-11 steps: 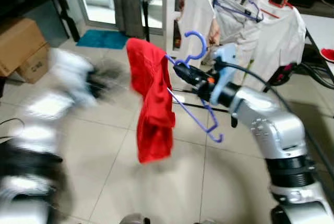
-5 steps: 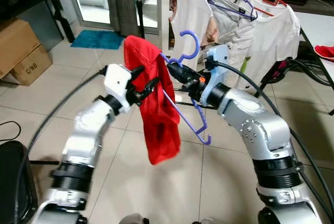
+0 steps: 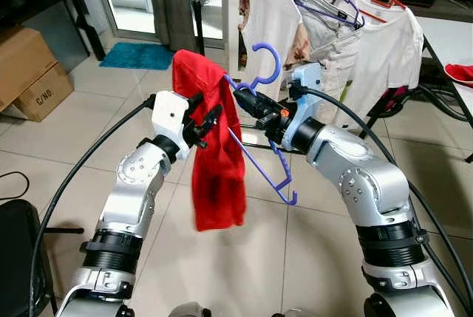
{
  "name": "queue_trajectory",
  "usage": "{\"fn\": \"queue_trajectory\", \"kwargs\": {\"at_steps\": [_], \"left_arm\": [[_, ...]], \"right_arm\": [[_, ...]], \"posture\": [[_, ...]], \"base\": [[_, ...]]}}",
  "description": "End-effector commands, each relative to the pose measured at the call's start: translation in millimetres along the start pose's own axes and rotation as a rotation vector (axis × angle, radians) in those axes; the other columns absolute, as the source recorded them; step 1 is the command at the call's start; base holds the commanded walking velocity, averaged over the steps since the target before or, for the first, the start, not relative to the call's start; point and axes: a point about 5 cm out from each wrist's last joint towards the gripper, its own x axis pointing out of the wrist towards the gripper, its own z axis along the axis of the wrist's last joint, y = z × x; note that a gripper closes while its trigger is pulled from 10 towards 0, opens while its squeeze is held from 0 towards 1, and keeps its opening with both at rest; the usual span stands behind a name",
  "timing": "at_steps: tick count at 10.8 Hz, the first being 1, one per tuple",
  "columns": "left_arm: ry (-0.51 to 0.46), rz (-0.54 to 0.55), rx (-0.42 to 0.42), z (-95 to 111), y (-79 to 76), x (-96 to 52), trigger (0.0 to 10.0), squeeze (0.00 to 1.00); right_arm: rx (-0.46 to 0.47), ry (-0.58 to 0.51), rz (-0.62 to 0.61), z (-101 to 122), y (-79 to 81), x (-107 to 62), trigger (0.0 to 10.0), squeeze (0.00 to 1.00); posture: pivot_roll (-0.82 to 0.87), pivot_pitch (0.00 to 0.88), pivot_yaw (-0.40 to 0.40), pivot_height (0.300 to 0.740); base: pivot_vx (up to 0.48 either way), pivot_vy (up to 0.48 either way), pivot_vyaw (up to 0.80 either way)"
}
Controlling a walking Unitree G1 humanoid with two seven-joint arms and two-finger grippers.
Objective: Hang hanger
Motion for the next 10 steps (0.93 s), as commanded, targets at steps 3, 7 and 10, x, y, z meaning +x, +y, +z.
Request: {"fn": "queue_trajectory", "kwargs": {"at_steps": [3,7,10], "left_arm": [[0.016,0.022,-0.004,-0.3,4.5,-1.5,0.0,0.00],[0.033,0.020,0.005,-1.5,7.0,-0.9,0.0,0.00],[0.034,0.012,0.013,-0.4,6.8,-0.5,0.0,0.00]], "right_arm": [[-0.022,-0.046,0.048,12.0,7.4,1.4,10.0,0.00],[-0.017,-0.050,0.052,11.6,7.6,2.2,10.0,0.00],[-0.015,-0.051,0.050,11.1,7.4,2.0,10.0,0.00]], "posture": [[-0.03,0.027,0.026,0.740],[-0.03,0.015,0.033,0.740],[-0.03,0.004,0.038,0.740]], "base": [[0.000,0.000,0.00],[0.000,0.000,0.00],[0.000,0.000,0.00]]}}
